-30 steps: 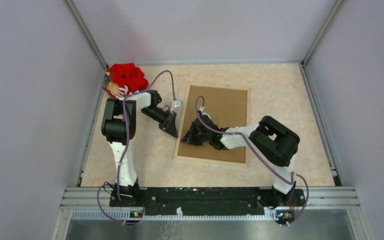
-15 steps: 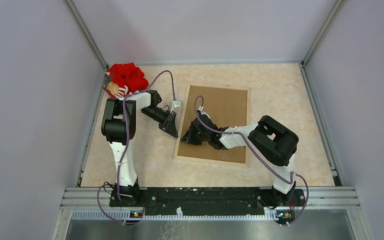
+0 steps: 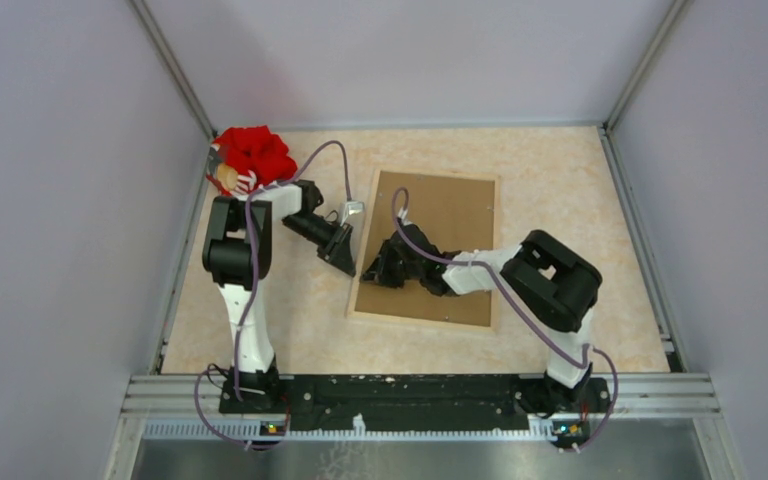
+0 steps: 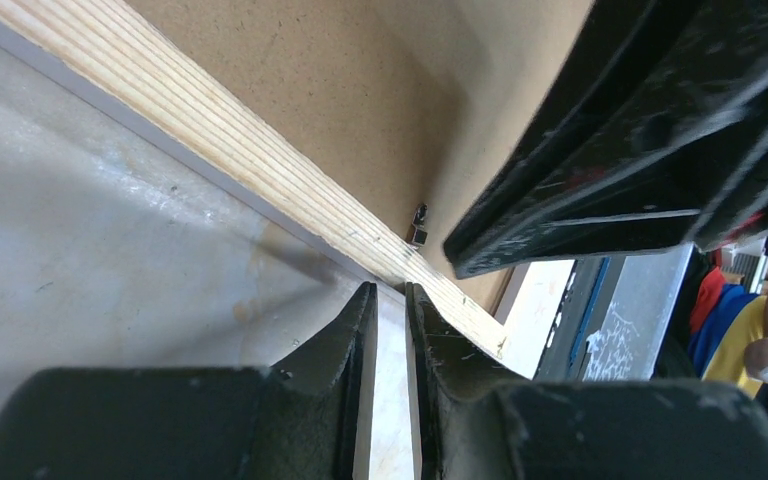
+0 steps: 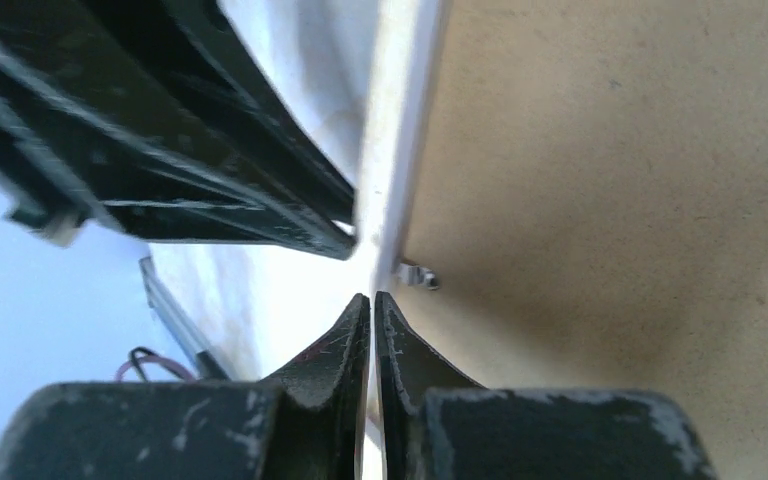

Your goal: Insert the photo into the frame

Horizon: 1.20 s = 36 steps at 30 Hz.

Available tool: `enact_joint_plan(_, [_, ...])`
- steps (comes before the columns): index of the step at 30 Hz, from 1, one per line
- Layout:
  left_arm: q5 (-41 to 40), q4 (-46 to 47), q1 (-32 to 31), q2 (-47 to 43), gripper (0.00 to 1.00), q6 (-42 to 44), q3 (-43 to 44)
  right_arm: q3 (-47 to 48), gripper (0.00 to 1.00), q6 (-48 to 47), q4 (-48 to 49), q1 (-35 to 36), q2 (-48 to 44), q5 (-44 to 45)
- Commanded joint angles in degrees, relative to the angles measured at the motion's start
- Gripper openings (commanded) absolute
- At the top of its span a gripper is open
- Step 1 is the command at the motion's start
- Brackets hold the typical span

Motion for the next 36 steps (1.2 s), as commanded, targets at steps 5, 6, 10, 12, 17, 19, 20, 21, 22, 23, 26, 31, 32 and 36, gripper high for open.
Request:
enact_joint_plan(5, [-1.1,-4.19,1.7,-3.32,0.22,1.77,5.47,2.66,0.19,-3.14,-0.11,-7.09,-14.34,-6.95])
enact_joint_plan(6, [-1.17,-4.89,2.0,-3.14,0.22,1.76,6.19,2.86,0.2,-3.97,-0.91,-8.23,-15.5,-6.86])
enact_joint_plan(10, [-1.58,-4.22,2.62,-2.94,0.32,-0.43,10.22,4.79,0.23,-7.62,-5.09,-13.84,-17.45,-6.32])
enact_joint_plan(12, [-1.54,-2.92,2.56,-2.35,0.36,-2.22,11.87,6.89,0.24,-9.96,-7.2,-16.62,-16.93,-6.23])
enact_joint_plan(17, [0.03,-2.88,1.78,1.23,0.36,-3.33,15.13,9.38,0.17,-14.83,-11.71,-17.98,-14.03,-6.71])
enact_joint_plan(19, [0.71,-1.86,1.3,1.71,0.36,-3.55,13.71,6.06,0.12,-14.46,-9.99,-15.98,-14.18,-5.9])
enact_joint_plan(20, [0.67,-1.28,0.97,1.85,0.36,-3.55,12.8,4.3,0.1,-13.65,-8.9,-14.88,-14.15,-5.8])
enact_joint_plan(21, [0.75,-0.93,0.69,1.98,0.36,-3.49,11.86,2.52,0.08,-12.81,-7.4,-13.87,-14.03,-5.89])
enact_joint_plan(22, [0.76,-0.57,0.42,1.94,0.36,-3.43,10.99,0.81,0.07,-11.86,-5.9,-12.84,-13.94,-5.78])
enact_joint_plan(23, [0.65,-0.23,0.24,1.89,0.36,-3.47,10.24,-0.68,0.05,-11.03,-4.41,-11.81,-13.89,-5.56])
enact_joint_plan(26, [-0.02,0.61,0.16,1.66,0.35,-3.72,9.08,-3.7,0.0,-8.69,-1.14,-8.81,-13.48,-5.06])
enact_joint_plan(31, [0.41,1.16,-0.09,1.79,0.33,-3.95,8.5,-4.4,0.0,-7.25,0.28,-5.02,-10.42,-5.37])
enact_joint_plan(32, [0.33,1.43,-0.18,1.91,0.33,-4.1,8.3,-4.4,0.0,-6.98,0.7,-4.45,-9.66,-5.54])
enact_joint_plan(36, [-0.57,2.21,-0.28,2.63,0.29,-4.73,7.59,-4.4,0.0,-5.37,2.54,-3.32,-6.67,-6.13])
